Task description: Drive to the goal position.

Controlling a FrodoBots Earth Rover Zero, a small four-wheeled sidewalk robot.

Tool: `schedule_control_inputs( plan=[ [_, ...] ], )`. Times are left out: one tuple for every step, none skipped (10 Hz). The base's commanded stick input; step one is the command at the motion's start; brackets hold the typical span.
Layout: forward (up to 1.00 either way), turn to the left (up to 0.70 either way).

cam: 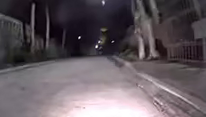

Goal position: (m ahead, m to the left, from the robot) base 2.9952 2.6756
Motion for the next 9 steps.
schedule_control_inputs(
  plan=[
    [0.70, 0.00],
    [0.70, 0.00],
    [0.70, 0.00],
    [0.70, 0.00],
    [0.70, 0.00],
    [0.70, 0.00],
    [0.70, 0.00],
    [0.70, 0.00],
    [0.70, 0.00]
  ],
)
